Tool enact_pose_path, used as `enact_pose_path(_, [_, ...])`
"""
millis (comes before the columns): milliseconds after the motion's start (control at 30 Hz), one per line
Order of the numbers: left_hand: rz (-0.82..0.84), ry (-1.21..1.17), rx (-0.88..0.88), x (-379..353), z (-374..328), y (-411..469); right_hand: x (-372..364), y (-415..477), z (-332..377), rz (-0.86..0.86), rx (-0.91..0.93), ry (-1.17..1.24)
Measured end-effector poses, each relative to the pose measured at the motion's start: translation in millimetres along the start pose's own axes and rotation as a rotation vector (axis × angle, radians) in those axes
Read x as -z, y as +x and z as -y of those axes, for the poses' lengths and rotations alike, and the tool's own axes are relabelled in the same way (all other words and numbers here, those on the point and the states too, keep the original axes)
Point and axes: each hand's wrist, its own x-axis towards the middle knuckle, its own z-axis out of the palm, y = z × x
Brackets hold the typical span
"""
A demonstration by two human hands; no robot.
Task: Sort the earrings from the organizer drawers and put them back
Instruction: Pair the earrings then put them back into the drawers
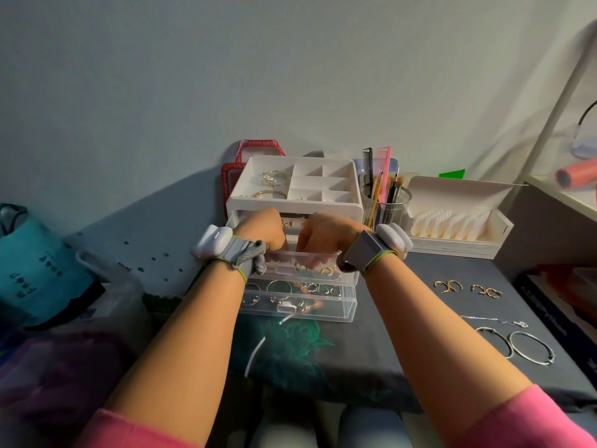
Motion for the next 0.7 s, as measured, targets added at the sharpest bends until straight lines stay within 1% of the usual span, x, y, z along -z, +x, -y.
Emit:
enact_pose_path(200, [0.071,-0.010,0.002,-2,6,8,-2,5,3,0.032,-0.004,0.029])
enact_pose_path(300, [0.073,-0.015,-0.004,-3,7,9,-2,4,3,0.043,-0.004,0.030])
enact_pose_path(433, [0.067,-0.027,-0.005,-3,5,8,0,7,1,0.002,-0.007,-0.010])
enact_pose_path(500, [0.055,-0.029,-0.007,-4,3,10,3,8,0,-0.021,-0.003,-0.066])
enact_pose_path(633, [-0.031,-0.044,-0.022,-8,3,22,10,1,1,-0.070,-0.018,-0.276])
enact_pose_path(667, [-0.036,-0.052,-0.024,-9,3,24,11,1,2,-0.029,-0.040,-0.299])
enact_pose_path(700, [-0.039,-0.066,-0.038,-10,3,27,11,2,3,0.049,-0.072,-0.295])
